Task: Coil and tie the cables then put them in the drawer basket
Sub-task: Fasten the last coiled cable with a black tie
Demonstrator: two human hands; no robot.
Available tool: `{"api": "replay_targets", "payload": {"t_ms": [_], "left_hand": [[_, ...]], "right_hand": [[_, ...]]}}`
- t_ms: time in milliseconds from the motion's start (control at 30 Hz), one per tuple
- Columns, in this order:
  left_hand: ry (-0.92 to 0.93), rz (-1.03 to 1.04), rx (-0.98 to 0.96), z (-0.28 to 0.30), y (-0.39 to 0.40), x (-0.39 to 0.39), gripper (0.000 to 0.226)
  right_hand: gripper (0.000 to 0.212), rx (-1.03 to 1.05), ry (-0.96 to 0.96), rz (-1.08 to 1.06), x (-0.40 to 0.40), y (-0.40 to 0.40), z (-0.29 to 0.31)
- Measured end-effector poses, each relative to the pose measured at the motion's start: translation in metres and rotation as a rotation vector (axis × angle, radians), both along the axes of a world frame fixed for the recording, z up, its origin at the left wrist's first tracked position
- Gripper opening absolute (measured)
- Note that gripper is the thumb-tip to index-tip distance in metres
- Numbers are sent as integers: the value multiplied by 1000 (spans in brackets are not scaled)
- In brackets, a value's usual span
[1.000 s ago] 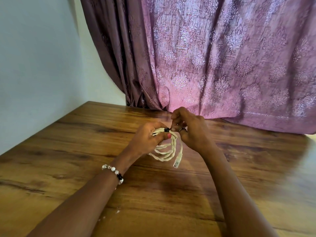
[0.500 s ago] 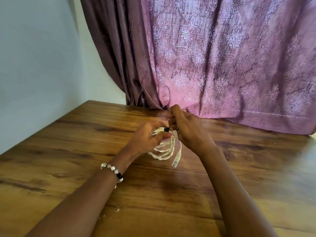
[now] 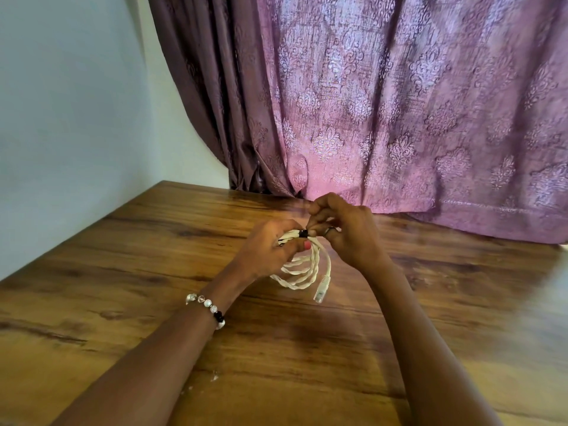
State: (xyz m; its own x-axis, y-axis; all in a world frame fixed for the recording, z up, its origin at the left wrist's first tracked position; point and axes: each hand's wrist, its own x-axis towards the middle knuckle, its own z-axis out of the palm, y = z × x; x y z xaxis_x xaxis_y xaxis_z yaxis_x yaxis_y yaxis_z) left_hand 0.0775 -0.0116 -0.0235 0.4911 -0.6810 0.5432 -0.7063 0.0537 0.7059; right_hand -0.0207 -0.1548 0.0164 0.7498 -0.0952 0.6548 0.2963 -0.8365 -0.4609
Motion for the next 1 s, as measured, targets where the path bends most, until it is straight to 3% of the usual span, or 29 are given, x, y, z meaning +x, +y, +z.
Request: {"api": "replay_targets", "payload": {"t_ms": [100,300,500,667,800,933,1000], "left_hand": [[24,-41,-14,1,-2,-3,13],[55,-65,17,1,-1,-2,12],[64,-63,22,1,-1,1,6],[13,-38,40,0,0,3,12],[20,-41,44,1,0,2,9],[26,-49,38,2,1,2,16],[34,-51,41,3,2,1,14]], "right_hand": [[31,155,58,69,-2,-9,-2],[23,172,82,97,-3,-16,-5],[23,-140,-46,26,-1,-12,-2],[19,-213,-85,-4,0,-2,1],[19,-82,-53,3,0,-5,-1],[28,298,36,133,0,-11,-8],[24,364,53,142,-1,-15,-10]]}}
